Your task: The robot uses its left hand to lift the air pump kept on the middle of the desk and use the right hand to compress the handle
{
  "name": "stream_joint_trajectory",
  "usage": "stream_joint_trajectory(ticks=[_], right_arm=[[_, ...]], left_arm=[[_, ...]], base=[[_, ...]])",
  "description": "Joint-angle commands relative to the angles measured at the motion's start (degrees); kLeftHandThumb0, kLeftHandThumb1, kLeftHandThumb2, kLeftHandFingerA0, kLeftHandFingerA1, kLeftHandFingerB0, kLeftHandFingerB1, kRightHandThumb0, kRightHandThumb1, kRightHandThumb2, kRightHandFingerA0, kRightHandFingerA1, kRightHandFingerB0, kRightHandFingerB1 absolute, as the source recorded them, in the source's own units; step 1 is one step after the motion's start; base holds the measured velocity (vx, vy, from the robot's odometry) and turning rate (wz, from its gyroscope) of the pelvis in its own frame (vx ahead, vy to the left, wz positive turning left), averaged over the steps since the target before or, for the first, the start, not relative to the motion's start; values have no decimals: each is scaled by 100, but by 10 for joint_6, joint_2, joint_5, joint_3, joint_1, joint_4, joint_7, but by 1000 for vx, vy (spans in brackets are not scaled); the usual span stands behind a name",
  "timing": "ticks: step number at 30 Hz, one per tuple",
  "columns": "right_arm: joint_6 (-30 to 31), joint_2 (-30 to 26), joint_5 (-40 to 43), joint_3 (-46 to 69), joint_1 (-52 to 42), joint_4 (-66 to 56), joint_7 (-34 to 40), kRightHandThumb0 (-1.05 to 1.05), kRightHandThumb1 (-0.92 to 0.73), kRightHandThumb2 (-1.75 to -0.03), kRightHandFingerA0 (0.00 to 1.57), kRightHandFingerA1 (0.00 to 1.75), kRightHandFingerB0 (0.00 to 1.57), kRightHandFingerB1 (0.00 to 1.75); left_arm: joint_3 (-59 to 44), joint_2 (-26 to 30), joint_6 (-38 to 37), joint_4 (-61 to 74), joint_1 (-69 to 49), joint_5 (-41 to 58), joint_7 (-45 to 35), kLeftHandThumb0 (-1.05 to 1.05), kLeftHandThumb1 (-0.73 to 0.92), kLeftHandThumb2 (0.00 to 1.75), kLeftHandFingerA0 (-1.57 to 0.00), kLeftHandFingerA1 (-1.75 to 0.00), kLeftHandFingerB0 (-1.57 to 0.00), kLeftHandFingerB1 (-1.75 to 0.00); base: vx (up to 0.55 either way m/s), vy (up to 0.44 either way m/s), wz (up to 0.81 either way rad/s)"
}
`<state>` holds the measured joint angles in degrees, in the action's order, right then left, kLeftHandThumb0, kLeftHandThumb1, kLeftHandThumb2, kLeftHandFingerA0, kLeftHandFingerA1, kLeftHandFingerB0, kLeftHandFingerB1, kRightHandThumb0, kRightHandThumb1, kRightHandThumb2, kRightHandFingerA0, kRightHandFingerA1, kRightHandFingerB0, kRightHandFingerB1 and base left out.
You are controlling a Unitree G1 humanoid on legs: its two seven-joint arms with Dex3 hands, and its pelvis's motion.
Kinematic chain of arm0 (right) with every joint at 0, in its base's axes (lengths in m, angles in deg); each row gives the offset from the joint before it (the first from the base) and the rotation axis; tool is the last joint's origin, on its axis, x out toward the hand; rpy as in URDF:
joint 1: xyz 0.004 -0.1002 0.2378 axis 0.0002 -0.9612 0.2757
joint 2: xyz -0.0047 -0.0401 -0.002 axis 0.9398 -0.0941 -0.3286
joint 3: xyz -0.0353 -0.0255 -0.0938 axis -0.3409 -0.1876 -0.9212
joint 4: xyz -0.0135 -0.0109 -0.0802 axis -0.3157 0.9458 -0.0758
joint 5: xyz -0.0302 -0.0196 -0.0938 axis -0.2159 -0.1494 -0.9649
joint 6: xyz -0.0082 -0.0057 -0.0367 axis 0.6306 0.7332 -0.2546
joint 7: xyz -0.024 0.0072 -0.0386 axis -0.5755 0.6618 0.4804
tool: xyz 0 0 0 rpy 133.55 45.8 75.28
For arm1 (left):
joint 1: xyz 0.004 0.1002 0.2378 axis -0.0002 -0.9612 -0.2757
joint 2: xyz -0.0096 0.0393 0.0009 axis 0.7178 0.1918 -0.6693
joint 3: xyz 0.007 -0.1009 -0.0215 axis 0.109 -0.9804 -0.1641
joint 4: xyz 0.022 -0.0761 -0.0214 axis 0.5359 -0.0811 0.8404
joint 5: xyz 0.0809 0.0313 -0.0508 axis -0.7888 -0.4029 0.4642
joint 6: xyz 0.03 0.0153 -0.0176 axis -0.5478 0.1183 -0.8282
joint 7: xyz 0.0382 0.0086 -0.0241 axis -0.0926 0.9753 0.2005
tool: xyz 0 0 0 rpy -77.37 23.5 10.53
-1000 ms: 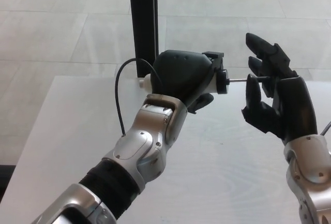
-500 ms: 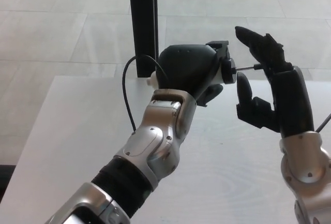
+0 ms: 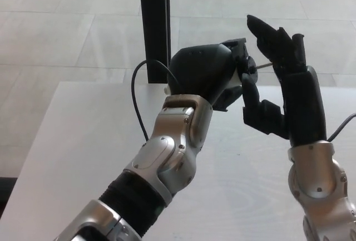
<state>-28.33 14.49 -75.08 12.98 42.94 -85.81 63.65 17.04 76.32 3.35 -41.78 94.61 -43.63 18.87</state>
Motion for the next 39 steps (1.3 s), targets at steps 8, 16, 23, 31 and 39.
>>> stream_joint_trajectory(ticks=[8, 16, 23, 31, 39], right_arm=[[79, 24, -5, -12, 22, -72, -24, -86, -92, -76, 14, 45, 18, 35], [158, -7, 3, -27, 32, -100, -84, -91, -92, -77, 9, 45, 14, 38], [213, -5, 28, -19, 26, -137, -107, -39, -50, -112, 0, 52, 0, 50], [296, 40, 126, -3, 12, -211, -151, -79, -74, -117, 1, 43, 2, 43], [263, 89, 123, -40, 9, -211, -136, -38, -52, -114, 0, 52, 0, 51]], left_arm=[[55, 13, -25, -18, 5, -44, 26, -38, 54, 91, -99, -130, -72, -110], [79, 16, -52, -84, 45, -31, 64, -20, 64, 76, -89, -174, -75, -144], [121, 60, -78, -87, 64, -50, 56, -20, 64, 74, -93, -163, -74, -115], [70, 33, -55, -29, 21, 30, 25, -31, 82, 69, -69, -160, -63, -128], [149, 47, -95, -156, 63, -76, 191, -21, 56, 75, -99, -155, -90, -102]], base=[[0, 0, 0], [0, 0, 0], [0, 0, 0], [0, 0, 0], [0, 0, 0]])
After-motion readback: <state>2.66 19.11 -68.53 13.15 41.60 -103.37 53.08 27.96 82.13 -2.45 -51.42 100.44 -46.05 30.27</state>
